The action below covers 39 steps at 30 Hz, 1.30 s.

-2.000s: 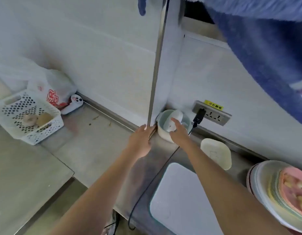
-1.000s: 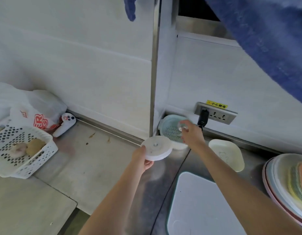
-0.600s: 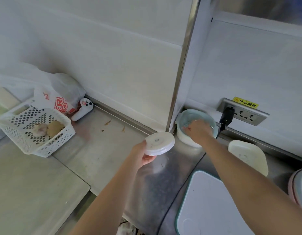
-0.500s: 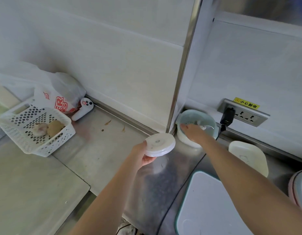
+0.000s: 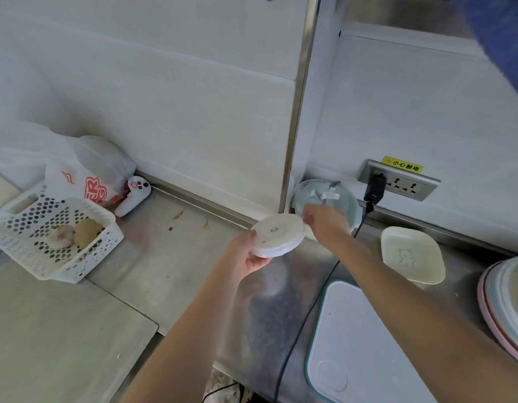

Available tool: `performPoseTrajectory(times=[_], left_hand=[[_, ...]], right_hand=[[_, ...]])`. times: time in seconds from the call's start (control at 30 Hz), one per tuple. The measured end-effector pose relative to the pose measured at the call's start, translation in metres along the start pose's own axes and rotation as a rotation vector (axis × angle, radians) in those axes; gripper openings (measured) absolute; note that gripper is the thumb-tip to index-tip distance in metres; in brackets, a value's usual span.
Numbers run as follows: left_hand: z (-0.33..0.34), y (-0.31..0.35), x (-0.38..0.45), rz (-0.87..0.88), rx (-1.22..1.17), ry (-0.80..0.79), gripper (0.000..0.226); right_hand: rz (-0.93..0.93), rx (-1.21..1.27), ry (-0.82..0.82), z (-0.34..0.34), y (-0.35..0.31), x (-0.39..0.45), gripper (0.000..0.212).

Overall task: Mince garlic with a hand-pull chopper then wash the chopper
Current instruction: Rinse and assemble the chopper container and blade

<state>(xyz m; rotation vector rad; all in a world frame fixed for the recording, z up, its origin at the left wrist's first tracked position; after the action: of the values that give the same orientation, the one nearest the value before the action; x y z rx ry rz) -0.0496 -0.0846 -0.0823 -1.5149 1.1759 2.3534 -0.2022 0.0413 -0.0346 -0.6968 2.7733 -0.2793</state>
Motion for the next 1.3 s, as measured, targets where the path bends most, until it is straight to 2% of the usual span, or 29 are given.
performPoseTrajectory(times=[0.07, 0.2, 0.37, 0.43, 0.5, 0.6, 0.77, 0.9, 1.03, 1.13, 1.17, 1.23, 1.3], left_hand=[[-0.004, 0.001, 0.0, 0.03, 0.057, -0.005, 0.014], [-0.001, 0.009, -0.012, 0.092, 0.251, 0.016, 0.015], [0.021, -0.005, -0.02, 0.136, 0.463, -0.118, 0.031], [0.033, -0.017, -0.025, 0.14, 0.516, -0.166, 0.028], [0.048, -0.034, -0.029, 0.124, 0.567, -0.224, 0.035], [0.069, -0.065, -0.033, 0.077, 0.664, -0.296, 0.043], [0.092, -0.125, -0.039, 0.1, 0.865, -0.333, 0.013], [0.095, -0.158, -0.038, 0.227, 1.102, -0.285, 0.01], [0.093, -0.179, -0.038, 0.327, 1.359, -0.276, 0.019], [0.087, -0.186, -0.037, 0.353, 1.294, -0.168, 0.012], [0.085, -0.186, -0.037, 0.366, 1.216, -0.117, 0.014], [0.082, -0.184, -0.04, 0.413, 1.06, -0.029, 0.025], [0.084, -0.177, -0.046, 0.504, 1.056, 0.033, 0.04]], right_hand=[[-0.084, -0.028, 0.046, -0.005, -0.002, -0.017, 0.02], [-0.133, -0.029, 0.088, -0.008, 0.005, -0.058, 0.017], [-0.064, 0.035, 0.206, -0.022, 0.032, -0.129, 0.024], [-0.049, 0.072, 0.258, -0.025, 0.046, -0.154, 0.021], [-0.043, 0.138, 0.321, -0.028, 0.063, -0.176, 0.015], [0.03, 0.13, 0.316, -0.02, 0.094, -0.207, 0.014], [0.192, 0.122, 0.147, 0.025, 0.145, -0.256, 0.018], [0.243, 0.095, -0.015, 0.054, 0.164, -0.287, 0.023], [0.208, 0.055, -0.177, 0.083, 0.175, -0.299, 0.024], [0.224, 0.102, -0.219, 0.095, 0.188, -0.302, 0.029], [0.218, 0.146, -0.212, 0.096, 0.191, -0.303, 0.035], [0.18, 0.259, -0.089, 0.087, 0.189, -0.303, 0.047], [0.198, 0.373, 0.106, 0.07, 0.192, -0.301, 0.038]])
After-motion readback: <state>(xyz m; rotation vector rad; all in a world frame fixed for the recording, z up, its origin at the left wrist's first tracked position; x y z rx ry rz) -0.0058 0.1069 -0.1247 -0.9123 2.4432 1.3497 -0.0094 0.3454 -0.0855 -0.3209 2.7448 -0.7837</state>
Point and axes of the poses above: each hand's wrist, its own x-axis towards the middle knuckle, its own z-axis out of the palm, y = z × x, the point moved 7 cm from there along x, towards the middle knuckle, and after that the axes turned 4 degrees about x, right-handed, at the moved point
